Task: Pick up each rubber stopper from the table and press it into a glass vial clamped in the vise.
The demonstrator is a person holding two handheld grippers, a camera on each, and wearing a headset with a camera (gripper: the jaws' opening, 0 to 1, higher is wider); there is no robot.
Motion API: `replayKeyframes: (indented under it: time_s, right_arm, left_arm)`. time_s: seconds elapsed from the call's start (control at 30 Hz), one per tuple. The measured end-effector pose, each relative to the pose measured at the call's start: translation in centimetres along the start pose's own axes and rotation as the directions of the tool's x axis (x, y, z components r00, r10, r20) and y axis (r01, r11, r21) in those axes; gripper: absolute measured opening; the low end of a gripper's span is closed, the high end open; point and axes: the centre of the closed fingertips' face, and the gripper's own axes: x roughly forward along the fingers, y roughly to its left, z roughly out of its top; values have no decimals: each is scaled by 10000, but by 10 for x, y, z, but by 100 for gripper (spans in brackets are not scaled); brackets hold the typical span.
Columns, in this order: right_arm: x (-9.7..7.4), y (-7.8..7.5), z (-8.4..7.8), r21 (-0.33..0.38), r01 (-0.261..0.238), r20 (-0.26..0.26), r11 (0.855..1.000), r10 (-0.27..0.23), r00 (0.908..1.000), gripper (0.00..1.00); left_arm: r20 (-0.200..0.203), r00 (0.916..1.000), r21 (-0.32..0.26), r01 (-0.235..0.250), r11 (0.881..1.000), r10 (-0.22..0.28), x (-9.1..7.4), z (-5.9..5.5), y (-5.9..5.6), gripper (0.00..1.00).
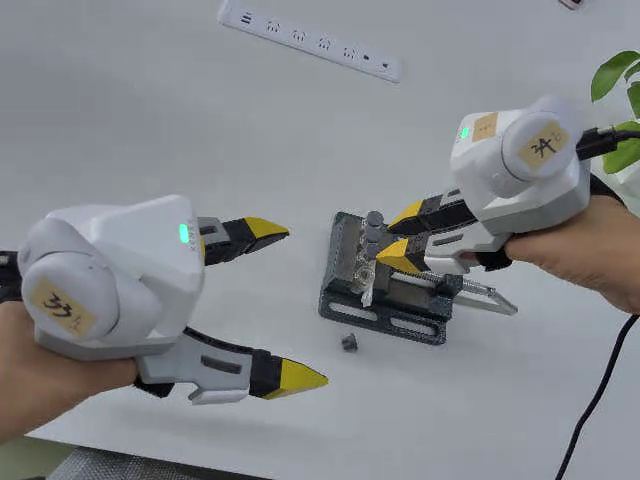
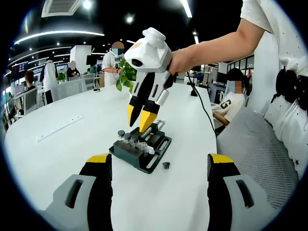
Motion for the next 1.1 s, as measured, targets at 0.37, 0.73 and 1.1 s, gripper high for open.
replayKeyframes:
  time_s: [0.37,0.73,1.1]
  right_arm:
    - [2,2,0,-604,-501,-288,9969,484,9984,5]
    - [13,0,-5,-850,-735,-727,9937,674,9951,3]
    - [19,1,-8,-923,-817,-934,9924,731,9929,2]
  left_arm:
    - [17,9998,-73,221,9997,-221,4,-1,0,93]
    - [-9,9997,-79,224,9997,-224,5,-2,1,92]
    - [31,9998,-72,207,9998,-207,4,-1,2,91]
